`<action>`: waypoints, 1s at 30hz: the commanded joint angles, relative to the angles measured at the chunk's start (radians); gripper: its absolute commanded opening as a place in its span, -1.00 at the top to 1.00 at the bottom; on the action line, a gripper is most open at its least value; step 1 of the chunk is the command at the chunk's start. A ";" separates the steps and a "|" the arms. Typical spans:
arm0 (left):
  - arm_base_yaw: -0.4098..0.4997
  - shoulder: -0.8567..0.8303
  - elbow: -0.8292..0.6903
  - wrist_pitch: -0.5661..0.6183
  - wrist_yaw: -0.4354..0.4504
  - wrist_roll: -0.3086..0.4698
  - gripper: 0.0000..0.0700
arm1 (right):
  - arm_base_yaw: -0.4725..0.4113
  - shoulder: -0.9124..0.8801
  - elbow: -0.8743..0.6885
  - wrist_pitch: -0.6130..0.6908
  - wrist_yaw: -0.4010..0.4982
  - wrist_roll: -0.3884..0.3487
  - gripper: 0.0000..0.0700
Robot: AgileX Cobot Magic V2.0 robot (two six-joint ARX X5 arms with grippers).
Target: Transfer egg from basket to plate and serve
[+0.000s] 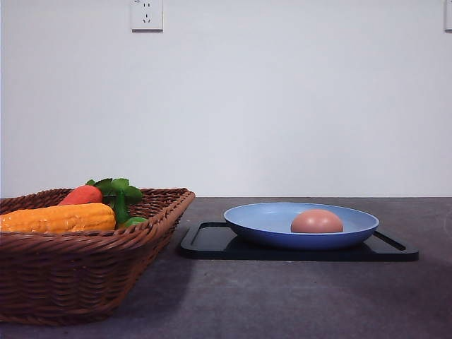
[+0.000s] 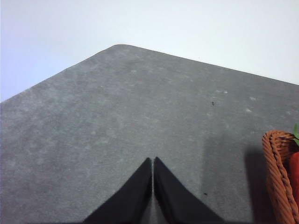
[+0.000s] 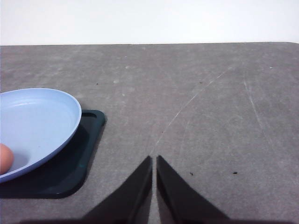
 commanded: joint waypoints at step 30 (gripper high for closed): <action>0.001 -0.001 -0.021 -0.017 0.004 -0.001 1.00 | 0.000 -0.003 -0.005 0.011 0.003 0.014 1.00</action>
